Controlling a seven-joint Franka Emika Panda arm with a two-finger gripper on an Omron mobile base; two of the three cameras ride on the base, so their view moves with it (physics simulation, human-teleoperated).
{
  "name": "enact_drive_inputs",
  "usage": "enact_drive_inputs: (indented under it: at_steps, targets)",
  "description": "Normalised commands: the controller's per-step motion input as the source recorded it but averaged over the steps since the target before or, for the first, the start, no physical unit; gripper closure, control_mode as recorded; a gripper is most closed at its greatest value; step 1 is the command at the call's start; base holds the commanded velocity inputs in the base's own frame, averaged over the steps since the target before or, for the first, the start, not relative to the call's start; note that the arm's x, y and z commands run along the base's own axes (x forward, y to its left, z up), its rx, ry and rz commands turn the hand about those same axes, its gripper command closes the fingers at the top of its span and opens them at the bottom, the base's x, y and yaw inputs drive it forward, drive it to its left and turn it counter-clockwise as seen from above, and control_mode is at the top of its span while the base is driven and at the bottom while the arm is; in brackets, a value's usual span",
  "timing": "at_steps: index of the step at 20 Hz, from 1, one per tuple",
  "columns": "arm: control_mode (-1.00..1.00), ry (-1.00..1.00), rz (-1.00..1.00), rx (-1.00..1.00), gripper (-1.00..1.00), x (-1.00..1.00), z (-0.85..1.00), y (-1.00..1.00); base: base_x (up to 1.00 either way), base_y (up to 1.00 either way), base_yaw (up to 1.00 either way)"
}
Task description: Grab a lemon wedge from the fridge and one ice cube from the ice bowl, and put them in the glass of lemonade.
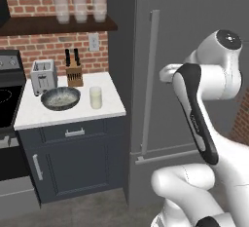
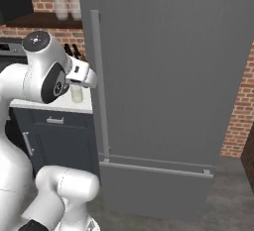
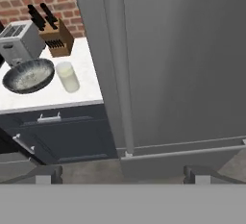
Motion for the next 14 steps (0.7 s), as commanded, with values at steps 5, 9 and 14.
enact_drive_inputs:
  at_steps: [5, 9, 14]
  targets:
    - [-1.00, 0.17, 0.00, -0.07, -1.00, 1.00, -0.31, 0.21, 0.00, 0.00, 0.00]
    - [-1.00, 0.09, 0.00, -0.05, -1.00, 0.99, -0.60, 0.22, 0.00, 0.00, 0.00]
    - [-1.00, 0.01, 0.02, -0.01, -1.00, 0.97, -0.55, 0.06, 0.00, 0.00, 0.00]
